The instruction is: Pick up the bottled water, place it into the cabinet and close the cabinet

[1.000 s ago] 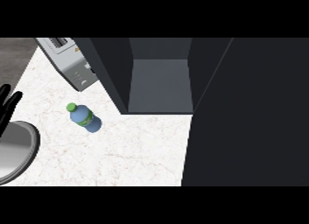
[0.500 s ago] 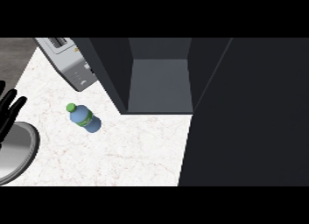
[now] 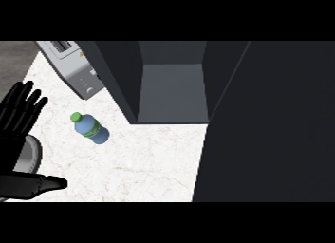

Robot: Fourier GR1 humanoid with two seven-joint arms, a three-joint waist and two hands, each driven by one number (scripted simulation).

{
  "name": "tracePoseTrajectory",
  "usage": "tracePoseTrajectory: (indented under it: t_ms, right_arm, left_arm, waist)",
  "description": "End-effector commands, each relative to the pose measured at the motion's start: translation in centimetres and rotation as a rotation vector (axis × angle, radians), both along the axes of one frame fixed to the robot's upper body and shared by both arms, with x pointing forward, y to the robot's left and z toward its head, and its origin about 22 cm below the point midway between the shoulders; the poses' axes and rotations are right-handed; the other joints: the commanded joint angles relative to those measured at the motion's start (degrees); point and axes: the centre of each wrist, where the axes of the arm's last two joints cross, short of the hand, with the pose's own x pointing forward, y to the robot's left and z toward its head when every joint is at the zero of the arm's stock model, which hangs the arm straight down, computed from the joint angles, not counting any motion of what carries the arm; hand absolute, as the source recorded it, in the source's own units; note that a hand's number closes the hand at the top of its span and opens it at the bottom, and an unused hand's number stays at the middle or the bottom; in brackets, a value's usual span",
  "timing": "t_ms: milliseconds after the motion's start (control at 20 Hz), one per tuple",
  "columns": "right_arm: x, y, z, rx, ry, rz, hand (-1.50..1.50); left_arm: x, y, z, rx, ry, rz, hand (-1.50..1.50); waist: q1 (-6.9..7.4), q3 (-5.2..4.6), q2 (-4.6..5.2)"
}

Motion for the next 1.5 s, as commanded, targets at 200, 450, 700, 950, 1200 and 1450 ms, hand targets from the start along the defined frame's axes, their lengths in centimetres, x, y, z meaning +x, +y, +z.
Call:
tracePoseTrajectory:
  t_ms: [200, 450, 700, 950, 1200, 1450]
  right_arm:
    - [-1.8, -0.2, 1.9, -0.037, -0.058, -0.062, -1.50]
    - [-0.6, 0.2, 2.2, -0.063, -0.055, -0.056, -1.50]
    - [-1.7, 0.9, 1.9, -0.043, -0.046, -0.042, -1.50]
    - [-0.4, -0.1, 2.1, -0.045, -0.070, -0.061, -1.50]
    - [-2.5, -0.2, 2.3, -0.059, -0.059, -0.040, -1.50]
    - [-3.4, 0.0, 2.1, -0.037, -0.047, -0.057, -1.50]
  left_arm:
    - [1.8, 2.0, -4.8, -0.008, 0.065, 0.043, -1.50]
    - [2.7, 1.4, -8.9, 0.033, 0.115, 0.047, -1.50]
    - [3.3, 2.8, -12.1, 0.025, 0.171, 0.057, -1.50]
    - [3.8, 3.2, -15.4, 0.003, 0.189, 0.057, -1.50]
    - [4.0, 4.4, -18.2, 0.013, 0.209, 0.057, -1.50]
    - [4.5, 4.8, -20.2, -0.022, 0.201, 0.069, -1.50]
  waist:
    - [-0.05, -0.02, -0.04]
    - [0.05, -0.04, 0.06]
    - [-0.22, -0.03, -0.03]
    - [-0.09, -0.04, 0.16]
    - [-0.47, -0.04, 0.04]
    - [-0.85, -0.07, 0.01]
